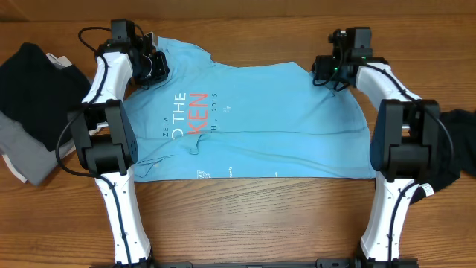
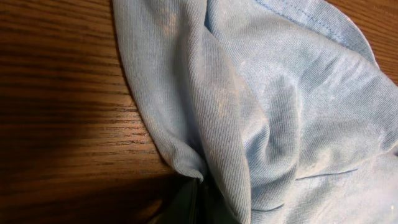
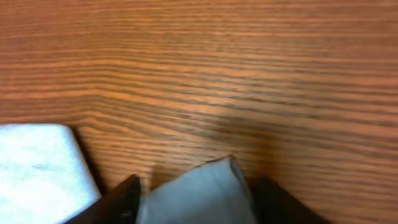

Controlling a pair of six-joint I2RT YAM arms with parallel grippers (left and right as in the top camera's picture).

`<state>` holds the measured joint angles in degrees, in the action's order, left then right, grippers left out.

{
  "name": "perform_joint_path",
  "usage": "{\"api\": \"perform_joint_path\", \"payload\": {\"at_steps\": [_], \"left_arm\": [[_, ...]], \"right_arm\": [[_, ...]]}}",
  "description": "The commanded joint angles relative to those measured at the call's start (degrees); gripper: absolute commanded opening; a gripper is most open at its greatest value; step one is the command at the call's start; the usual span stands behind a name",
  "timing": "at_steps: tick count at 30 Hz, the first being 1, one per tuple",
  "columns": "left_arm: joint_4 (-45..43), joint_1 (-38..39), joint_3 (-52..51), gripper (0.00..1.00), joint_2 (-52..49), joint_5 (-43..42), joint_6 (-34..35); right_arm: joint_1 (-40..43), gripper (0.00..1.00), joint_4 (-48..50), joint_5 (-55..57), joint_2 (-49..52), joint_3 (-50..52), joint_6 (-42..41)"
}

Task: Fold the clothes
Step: 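Fold the shirt's top half down toward the bottom with both grippers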

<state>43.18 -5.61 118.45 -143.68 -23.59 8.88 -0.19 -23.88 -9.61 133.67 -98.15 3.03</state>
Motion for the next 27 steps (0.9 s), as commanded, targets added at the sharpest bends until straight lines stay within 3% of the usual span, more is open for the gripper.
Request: {"api": "perform_joint_path", "payload": {"at_steps": [1,6,7,15,21,27], "left_arm": [[1.81,0.74,-1.18,0.05,-2.51,1.7,0.55],[1.81,0.74,-1.18,0.05,-2.51,1.7,0.52],[1.84,0.74,-1.18,0.05,-2.51,1.7,0.5],[2.03,0.74,-1.18,0.05,-2.51,1.7,0.35],[2.03,0.74,-1.18,0.05,-2.51,1.68,0.35],[3.69,0.74,-1.16,0.04,0.26,1.7,-1.86]], "right_arm": [[-1.79,0.52,-0.15,6.23,2.95,-0.46,-2.62],[-2.01,0.4,0.24,8.98,2.97,-0.46,-6.14],[-2.01,0.33,0.17,10.03,2.97,-0.46,-6.97],[-1.99,0.08,0.0,12.46,2.97,-0.48,-9.31],[-1.99,0.04,-0.83,13.18,2.97,-0.63,-10.49],[0.02,0.04,-10.19,17.75,-0.15,-7.08,-14.6]]}}
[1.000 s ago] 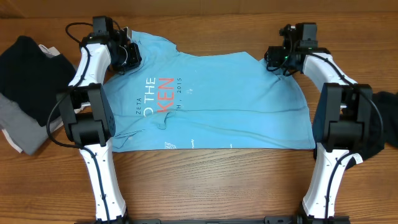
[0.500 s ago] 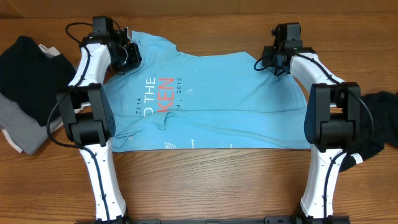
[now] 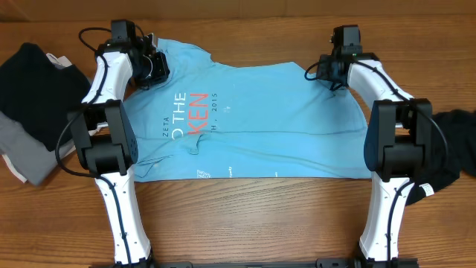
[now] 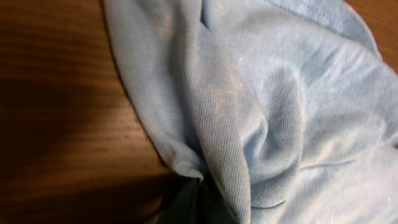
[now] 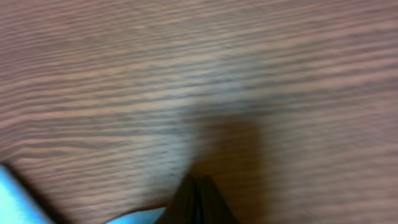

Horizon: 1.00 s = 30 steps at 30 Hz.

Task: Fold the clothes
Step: 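Fold the shirt's top half down toward the bottom with both grippers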

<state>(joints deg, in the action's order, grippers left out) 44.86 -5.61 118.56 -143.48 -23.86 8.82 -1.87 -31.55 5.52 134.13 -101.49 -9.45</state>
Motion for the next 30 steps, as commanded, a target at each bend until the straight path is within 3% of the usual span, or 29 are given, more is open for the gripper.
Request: {"api": "perform_joint_path", "payload": {"at_steps": [1,7,15,25,30], "left_arm": [[3.08,0.74,-1.27,0.04,2.4,3.04,-2.21],[12.37,0.37,-1.27,0.04,13.64,4.55,-2.6],[24.9,-1.29,-1.27,0.04,20.87,5.05,-2.62],[36.61,-4.79,-1.29,0.04,22.14,10.14,-2.84],[38.99,-7.43,-1.29,0.04,22.16,8.24,-2.6]], "right_arm": [[2.62,0.04,-5.33,2.62,-1.92,-5.84,-2.86],[7.69,0.04,-22.43,2.6,-8.87,-12.0,-2.84],[12.48,0.04,-35.28,2.58,-11.8,-12.0,-2.86],[15.45,0.04,-41.24,-3.87,-12.11,-12.02,-2.54],[15.45,0.04,-42.82,-4.83,-12.9,-12.28,-0.81]]}}
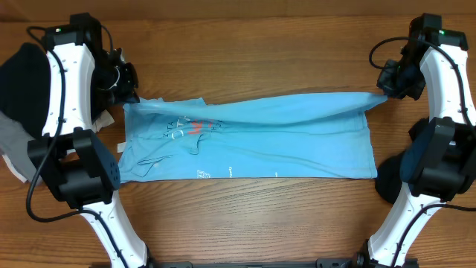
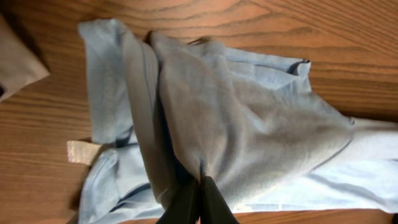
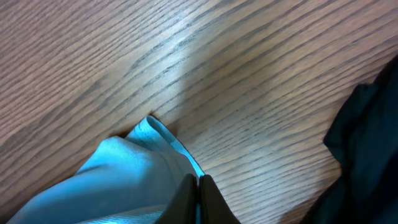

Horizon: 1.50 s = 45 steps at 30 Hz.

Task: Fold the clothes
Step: 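Fold the shirt's top half down toward the bottom with both grippers, then lay the folded edge down and open both grippers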

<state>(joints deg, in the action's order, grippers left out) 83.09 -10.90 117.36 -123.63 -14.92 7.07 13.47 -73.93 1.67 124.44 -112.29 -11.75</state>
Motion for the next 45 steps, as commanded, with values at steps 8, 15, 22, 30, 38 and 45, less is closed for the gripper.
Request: {"api": "perform_joint_path", "payload": {"at_steps": [8,15,22,30,38,45], "left_arm": [[7.04,-5.7,-0.09,0.04,4.52,-2.36,-3.04],[10.82,-5.31,-0.09,0.04,10.36,0.11,-4.61],[13.75,-5.16,-1.95,0.04,10.36,0.11,-6.8],[13.16,-5.09,-9.11,0.04,10.36,0.5,-8.0],[10.27,-5.05,-18.05,0.04,10.36,4.57,-7.19],[9.16,-5.05,-19.3,0.04,10.36,6.54,-5.57]], "right_arm": [[2.16,0.04,-6.64,-0.72,-7.98,-1.46,1.49],[4.76,0.04,-12.98,-0.7,-7.98,-1.33,1.84],[4.76,0.04,-17.4,-0.28,-7.96,-1.11,3.19],[4.63,0.04,-18.34,-0.28,-7.96,2.78,3.19],[4.66,0.04,-18.99,0.17,-7.96,8.44,3.21],[4.66,0.04,-19.45,0.83,-7.96,10.14,3.19]]}}
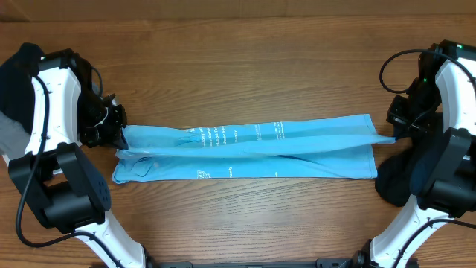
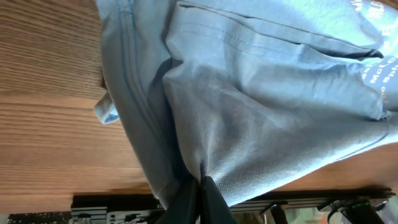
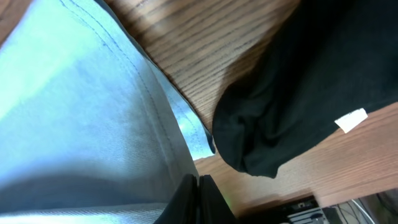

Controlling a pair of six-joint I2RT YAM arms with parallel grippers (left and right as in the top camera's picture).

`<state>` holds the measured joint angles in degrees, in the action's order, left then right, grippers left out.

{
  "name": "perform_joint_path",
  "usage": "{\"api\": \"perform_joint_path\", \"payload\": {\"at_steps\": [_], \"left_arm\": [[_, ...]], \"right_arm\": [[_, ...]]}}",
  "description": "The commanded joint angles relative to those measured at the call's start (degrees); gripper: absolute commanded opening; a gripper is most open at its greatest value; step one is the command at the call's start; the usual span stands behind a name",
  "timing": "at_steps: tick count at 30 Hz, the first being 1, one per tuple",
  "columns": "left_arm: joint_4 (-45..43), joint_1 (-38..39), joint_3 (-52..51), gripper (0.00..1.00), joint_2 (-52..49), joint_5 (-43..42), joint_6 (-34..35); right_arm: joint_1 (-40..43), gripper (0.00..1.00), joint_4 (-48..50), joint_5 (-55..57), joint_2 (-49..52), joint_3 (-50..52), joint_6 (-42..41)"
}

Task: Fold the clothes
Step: 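Lay the folded edge down and open both grippers, then move both grippers to the folded strip's left and right ends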

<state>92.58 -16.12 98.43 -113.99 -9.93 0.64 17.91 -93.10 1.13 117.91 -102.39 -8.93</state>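
Observation:
A light blue T-shirt (image 1: 245,147) lies across the middle of the table as a long narrow band, its upper layer pulled taut between the two arms. My left gripper (image 1: 119,132) is shut on the shirt's left end (image 2: 205,112). At the right end my right gripper (image 1: 396,136) is shut on the blue cloth (image 3: 87,118). White print shows along the folded band.
A dark garment over a grey one (image 1: 18,82) lies at the table's left edge. Another black garment (image 1: 398,179) sits at the right, beside the shirt's end, and fills the right wrist view (image 3: 298,81).
Both grippers have come toward the table's front with the shirt's far edge. The shirt, then half folded with red lettering showing, is now a narrow band with that edge near the front hem.
The shirt lay spread flat, my left gripper shut on its far left corner and the right one open at the far right corner. The right then shut on the cloth. Both held the far edge lifted and stretched wide, and now hold it over the front part.

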Motion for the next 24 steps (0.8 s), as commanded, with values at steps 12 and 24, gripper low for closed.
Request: {"api": "perform_joint_path", "payload": {"at_steps": [12,24], "left_arm": [[-0.24,0.17,-0.37,0.15,0.72,1.44,0.61],[-6.01,8.98,-0.35,0.19,2.91,-7.08,-0.63]], "right_arm": [[0.22,0.25,-0.48,1.33,-1.42,0.24,0.37],[0.07,0.55,3.89,-5.14,-1.42,3.39,4.44]]}}
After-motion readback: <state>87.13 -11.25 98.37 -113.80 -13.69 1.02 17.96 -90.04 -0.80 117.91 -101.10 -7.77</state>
